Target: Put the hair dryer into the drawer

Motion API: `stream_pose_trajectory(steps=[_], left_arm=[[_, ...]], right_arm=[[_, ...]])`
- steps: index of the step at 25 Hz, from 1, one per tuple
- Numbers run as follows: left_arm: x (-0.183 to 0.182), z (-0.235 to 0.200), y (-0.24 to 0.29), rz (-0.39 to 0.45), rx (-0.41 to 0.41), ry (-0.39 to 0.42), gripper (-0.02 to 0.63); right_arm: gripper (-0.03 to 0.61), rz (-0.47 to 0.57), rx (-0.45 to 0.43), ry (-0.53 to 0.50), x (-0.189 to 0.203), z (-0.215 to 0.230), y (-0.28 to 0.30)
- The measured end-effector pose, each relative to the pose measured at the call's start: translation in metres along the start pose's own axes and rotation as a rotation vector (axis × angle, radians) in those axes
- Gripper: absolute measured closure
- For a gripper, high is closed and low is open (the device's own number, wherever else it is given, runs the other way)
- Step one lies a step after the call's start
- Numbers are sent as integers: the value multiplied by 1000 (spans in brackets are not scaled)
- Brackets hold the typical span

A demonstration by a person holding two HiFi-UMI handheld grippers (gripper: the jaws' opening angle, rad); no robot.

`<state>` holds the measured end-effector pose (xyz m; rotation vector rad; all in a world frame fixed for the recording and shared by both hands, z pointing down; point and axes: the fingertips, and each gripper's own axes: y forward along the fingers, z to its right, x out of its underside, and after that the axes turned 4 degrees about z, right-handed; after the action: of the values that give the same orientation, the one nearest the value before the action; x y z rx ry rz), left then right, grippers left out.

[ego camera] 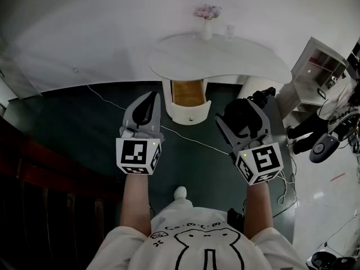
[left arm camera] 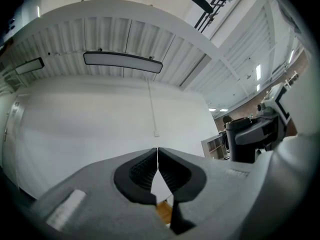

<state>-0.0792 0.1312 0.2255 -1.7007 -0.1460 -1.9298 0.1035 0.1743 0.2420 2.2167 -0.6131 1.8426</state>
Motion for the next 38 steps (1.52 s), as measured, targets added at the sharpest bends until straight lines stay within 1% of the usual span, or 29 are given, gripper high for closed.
stream_pose_trajectory(steps=[7, 11, 19, 24, 31, 38], left_arm=[[32, -66, 63, -24, 10, -26, 597], [53, -93, 84, -37, 17, -51, 597], [80, -95, 107, -67, 27, -70, 597], [89, -97, 120, -75, 13, -57, 597], [106, -111, 174, -83, -15, -36, 597], [121, -118, 234, -87, -62, -15, 597]], right_arm=[[227, -36, -7, -8, 11, 8, 93], [227, -62, -10, -16, 24, 3, 127], [227, -103, -39, -21, 45, 10, 150], [227, -105, -54, 0, 61, 23, 165], [227, -79, -82, 17, 74, 61, 219], [227, -67, -114, 28, 90, 115, 270]])
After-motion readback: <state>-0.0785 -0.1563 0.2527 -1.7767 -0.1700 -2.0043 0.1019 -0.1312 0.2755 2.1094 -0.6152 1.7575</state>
